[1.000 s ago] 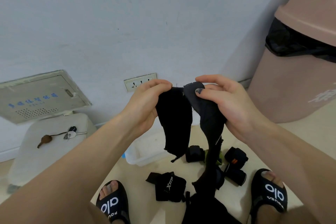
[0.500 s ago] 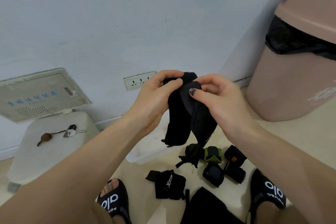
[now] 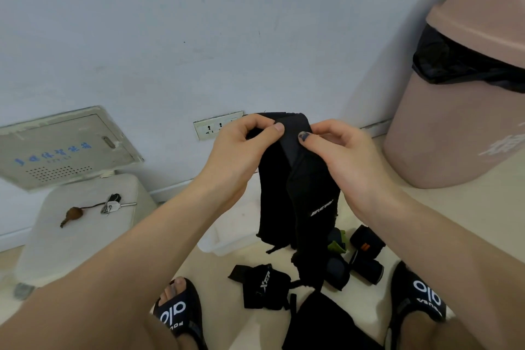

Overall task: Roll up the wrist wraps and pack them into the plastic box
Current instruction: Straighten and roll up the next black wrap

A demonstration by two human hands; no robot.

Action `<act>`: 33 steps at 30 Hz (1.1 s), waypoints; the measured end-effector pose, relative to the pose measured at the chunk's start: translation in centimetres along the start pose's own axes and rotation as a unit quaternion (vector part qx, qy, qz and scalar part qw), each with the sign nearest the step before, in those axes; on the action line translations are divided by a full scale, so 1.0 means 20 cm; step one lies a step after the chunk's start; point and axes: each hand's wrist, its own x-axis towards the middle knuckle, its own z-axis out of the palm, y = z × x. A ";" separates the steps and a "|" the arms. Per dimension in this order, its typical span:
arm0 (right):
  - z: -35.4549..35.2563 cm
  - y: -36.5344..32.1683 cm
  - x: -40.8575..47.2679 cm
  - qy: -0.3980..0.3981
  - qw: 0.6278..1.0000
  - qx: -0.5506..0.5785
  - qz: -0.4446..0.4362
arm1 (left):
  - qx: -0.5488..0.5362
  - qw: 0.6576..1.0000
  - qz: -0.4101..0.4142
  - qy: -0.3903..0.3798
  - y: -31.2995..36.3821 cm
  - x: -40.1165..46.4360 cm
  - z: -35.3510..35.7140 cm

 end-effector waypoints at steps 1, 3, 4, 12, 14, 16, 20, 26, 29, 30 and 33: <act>0.00 0.00 0.00 -0.004 1.000 -0.007 -0.001 | -0.012 1.000 -0.005 0.003 0.00 0.00 0.00; 0.00 0.02 -0.01 -0.010 1.000 -0.016 -0.002 | -0.033 0.999 -0.016 0.010 0.01 0.00 -0.01; 0.00 0.02 -0.01 -0.013 1.000 -0.014 -0.001 | -0.038 0.999 -0.021 0.014 0.01 0.00 -0.02; 0.05 0.05 -0.02 -0.015 0.999 0.018 0.024 | -0.052 0.998 -0.032 0.017 0.01 0.00 0.00; 0.05 0.05 -0.02 -0.014 0.999 0.019 0.028 | -0.045 0.998 -0.029 0.021 0.00 0.01 0.01; 0.06 0.05 -0.02 -0.011 0.999 0.016 0.030 | -0.039 0.999 -0.024 0.020 0.00 0.01 0.01; 0.06 0.05 -0.01 -0.004 0.999 0.021 0.038 | -0.025 0.999 -0.009 0.023 0.00 0.01 0.01; 0.07 0.06 -0.01 -0.016 0.999 -0.013 0.025 | -0.025 0.999 0.001 0.032 0.00 0.02 0.01; 0.07 0.07 0.00 -0.012 0.998 -0.061 0.022 | -0.029 0.999 0.006 0.033 0.01 0.02 0.00; 0.08 0.08 0.00 -0.011 0.997 -0.073 0.023 | -0.031 0.999 0.006 0.033 0.01 0.02 0.00; 0.07 0.09 0.00 -0.016 0.994 -0.109 0.018 | -0.040 0.999 0.007 0.028 0.02 0.02 -0.01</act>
